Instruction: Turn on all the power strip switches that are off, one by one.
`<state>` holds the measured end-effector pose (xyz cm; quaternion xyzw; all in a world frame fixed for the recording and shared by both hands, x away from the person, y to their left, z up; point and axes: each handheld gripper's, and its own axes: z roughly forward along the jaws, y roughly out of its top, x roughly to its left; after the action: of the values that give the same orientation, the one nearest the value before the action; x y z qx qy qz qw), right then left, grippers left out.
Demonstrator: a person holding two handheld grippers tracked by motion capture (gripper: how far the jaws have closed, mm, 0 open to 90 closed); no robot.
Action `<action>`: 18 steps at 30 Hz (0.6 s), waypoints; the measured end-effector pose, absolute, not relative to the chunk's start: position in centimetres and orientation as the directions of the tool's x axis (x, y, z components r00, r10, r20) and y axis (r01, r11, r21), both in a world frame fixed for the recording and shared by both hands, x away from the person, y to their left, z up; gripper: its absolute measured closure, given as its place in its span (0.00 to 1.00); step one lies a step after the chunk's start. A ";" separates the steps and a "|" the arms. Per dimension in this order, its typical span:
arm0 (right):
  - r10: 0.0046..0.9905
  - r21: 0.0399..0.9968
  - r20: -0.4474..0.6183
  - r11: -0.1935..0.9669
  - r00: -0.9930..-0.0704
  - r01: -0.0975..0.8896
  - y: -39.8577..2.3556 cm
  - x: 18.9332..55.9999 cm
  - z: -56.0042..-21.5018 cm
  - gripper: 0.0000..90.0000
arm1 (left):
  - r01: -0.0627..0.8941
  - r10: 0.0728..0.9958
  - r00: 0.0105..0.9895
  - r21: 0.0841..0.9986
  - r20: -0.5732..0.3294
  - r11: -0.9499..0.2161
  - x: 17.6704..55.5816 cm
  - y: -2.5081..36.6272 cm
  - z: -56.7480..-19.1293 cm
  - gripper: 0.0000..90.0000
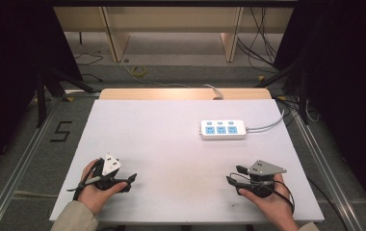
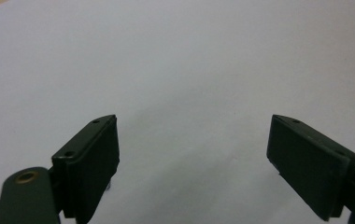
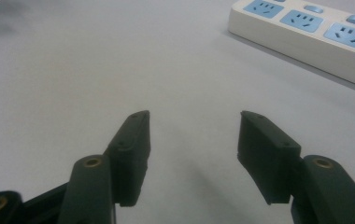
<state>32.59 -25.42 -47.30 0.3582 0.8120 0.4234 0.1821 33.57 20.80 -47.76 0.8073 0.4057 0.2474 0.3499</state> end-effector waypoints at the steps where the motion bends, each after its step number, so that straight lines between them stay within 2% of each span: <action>1: 0.738 0.817 0.006 0.385 -0.675 0.429 -25.5 32.6 -47.2 0.54 | 0.482 0.828 0.548 0.766 0.116 -0.426 33.6 20.8 -47.8 0.19; 7: 0.739 0.808 -0.016 0.406 -0.673 0.427 -25.6 32.5 -47.0 0.65 | 0.480 0.827 0.549 0.765 0.121 -0.430 33.5 20.7 -47.8 0.19; 13: 0.736 0.784 -0.058 0.452 -0.675 0.426 -25.7 32.7 -46.4 0.88 | 0.483 0.827 0.550 0.761 0.121 -0.433 33.5 20.7 -47.9 0.20; 18: 0.738 0.764 -0.081 0.478 -0.670 0.434 -25.8 33.0 -46.3 0.98 | 0.485 0.831 0.545 0.765 0.114 -0.423 33.5 20.7 -47.9 0.20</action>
<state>33.02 -25.79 -46.34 0.3510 0.8349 0.3714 0.2045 33.50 20.69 -47.93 0.8064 0.4079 0.2475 0.3494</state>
